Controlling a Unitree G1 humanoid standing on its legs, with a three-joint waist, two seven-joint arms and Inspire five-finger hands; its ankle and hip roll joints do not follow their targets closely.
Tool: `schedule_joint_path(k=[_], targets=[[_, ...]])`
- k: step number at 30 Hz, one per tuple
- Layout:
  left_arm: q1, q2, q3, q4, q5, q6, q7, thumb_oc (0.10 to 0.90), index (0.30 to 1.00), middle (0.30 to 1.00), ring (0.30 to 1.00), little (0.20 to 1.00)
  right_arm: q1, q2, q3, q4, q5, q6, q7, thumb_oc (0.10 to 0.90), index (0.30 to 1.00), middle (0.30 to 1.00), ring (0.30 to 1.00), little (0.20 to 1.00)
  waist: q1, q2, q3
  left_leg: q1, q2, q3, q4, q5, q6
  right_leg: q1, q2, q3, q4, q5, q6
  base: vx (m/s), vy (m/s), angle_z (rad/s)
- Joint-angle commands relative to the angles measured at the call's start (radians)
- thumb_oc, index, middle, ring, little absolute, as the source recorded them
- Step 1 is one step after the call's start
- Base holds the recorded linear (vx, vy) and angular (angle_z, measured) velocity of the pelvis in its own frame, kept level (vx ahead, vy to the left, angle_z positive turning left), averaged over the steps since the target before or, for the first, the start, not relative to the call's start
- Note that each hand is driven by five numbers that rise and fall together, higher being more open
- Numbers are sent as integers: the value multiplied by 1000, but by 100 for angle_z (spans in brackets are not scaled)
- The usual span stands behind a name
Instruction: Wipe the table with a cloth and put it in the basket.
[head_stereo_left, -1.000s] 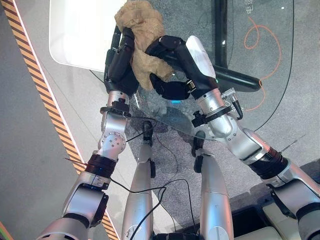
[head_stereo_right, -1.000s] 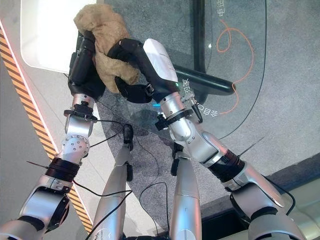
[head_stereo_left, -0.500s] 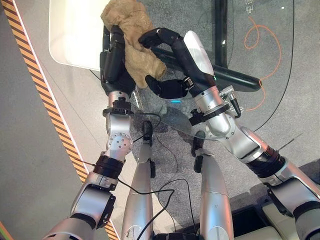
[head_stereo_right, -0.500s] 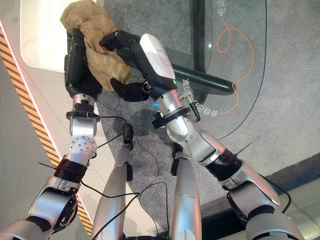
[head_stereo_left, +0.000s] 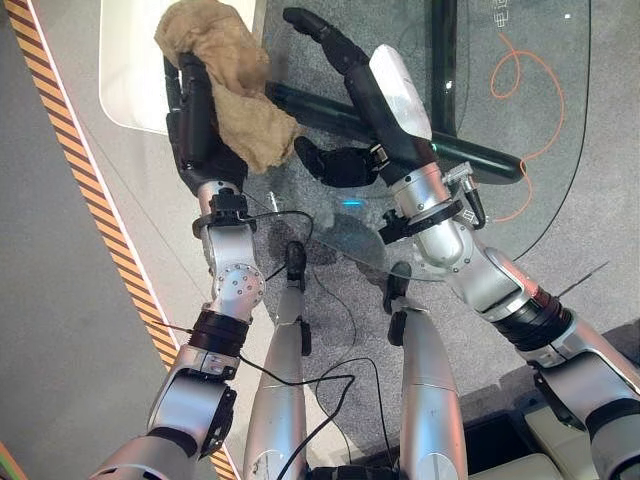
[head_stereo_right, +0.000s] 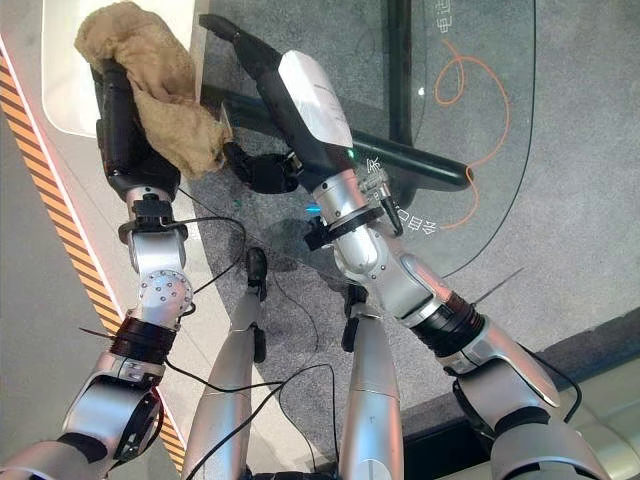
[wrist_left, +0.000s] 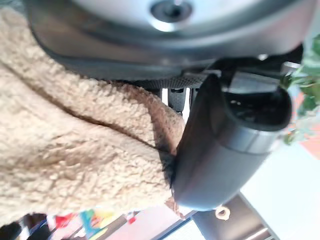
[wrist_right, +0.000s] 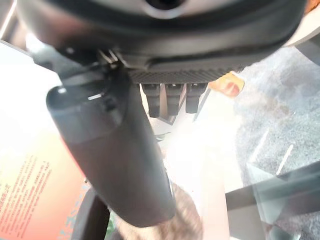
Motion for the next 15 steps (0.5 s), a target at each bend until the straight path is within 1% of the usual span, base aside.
schedule_joint_path(k=[1, 3, 4, 6, 7, 8, 10, 11, 13, 15], targets=[[-140, 52, 47, -150, 153, -131, -20, 100, 300, 300, 300, 200, -136, 44, -71, -33, -24, -73, -105, 800, 900, 900, 900, 900, 35, -44, -26, 29, -56, 50, 110, -177, 20, 103, 27, 5, -305, 147, 43, 0, 0, 0], [-149, 63, 55, -133, 166, -146, -8, 100, 300, 300, 300, 200, -132, 37, -84, -5, -26, -68, -149, 800, 900, 900, 900, 900, 31, -43, -26, 24, -54, 52, 111, -170, 20, 97, 26, 7, -305, 154, 42, 0, 0, 0], [-150, 66, 58, -124, 175, -155, -4, 100, 300, 300, 300, 200, -125, 35, -90, 9, -28, -65, -173, 800, 900, 900, 900, 900, 30, -43, -26, 30, -52, 53, 114, -179, 19, 102, 27, 9, -300, 145, 42, 0, 0, 0], [-155, 75, 64, -116, 188, -163, 4, 100, 300, 300, 300, 200, -114, 28, -106, 32, -35, -62, -210, 800, 900, 900, 900, 900, 27, -42, -26, 30, -51, 54, 113, -179, 19, 101, 28, 11, -299, 144, 42, 0, 0, 0], [-157, 75, 64, -116, 188, -164, 5, 100, 300, 300, 300, 200, -116, 27, -106, 32, -36, -63, -211, 800, 900, 900, 900, 900, 27, -43, -26, 24, -52, 54, 112, -172, 20, 95, 27, 11, -302, 152, 42, 0, 0, 0], [-160, 84, 72, -111, 218, -169, 23, 100, 300, 300, 300, 200, -92, 21, -133, 68, -48, -70, -257, 800, 900, 900, 900, 900, 23, -41, -26, 31, -50, 55, 115, -183, 19, 100, 28, 13, -296, 142, 43, 0, 0, 0], [-159, 87, 78, -112, 247, -173, 39, 100, 300, 300, 300, 200, -75, 17, -154, 90, -49, -74, -288, 800, 900, 900, 900, 900, 20, -41, -26, 31, -49, 57, 114, -184, 20, 98, 29, 14, -295, 141, 43, 0, 0, 0], [-166, 98, 83, -108, 280, -177, 63, 100, 300, 300, 300, 200, -54, 10, -182, 116, -54, -75, -326, 800, 900, 900, 900, 900, 15, -41, -26, 29, -50, 57, 117, -186, 20, 95, 30, 17, -292, 141, 43, 0, 0, 0], [-170, 107, 90, -105, 299, -176, 79, 100, 300, 300, 300, 200, -41, 3, -197, 138, -43, -81, -356, 800, 900, 900, 900, 900, 13, -40, -26, 31, -49, 59, 117, -187, 20, 96, 29, 19, -292, 140, 44, 0, 0, 0], [-182, 123, 98, -80, 341, -190, 108, 100, 300, 300, 300, 200, -20, -9, -228, 204, -21, -72, -436, 800, 900, 900, 900, 900, 6, -40, -26, 32, -46, 61, 122, -192, 18, 95, 28, 21, -288, 138, 44, 0, 0, 0]])
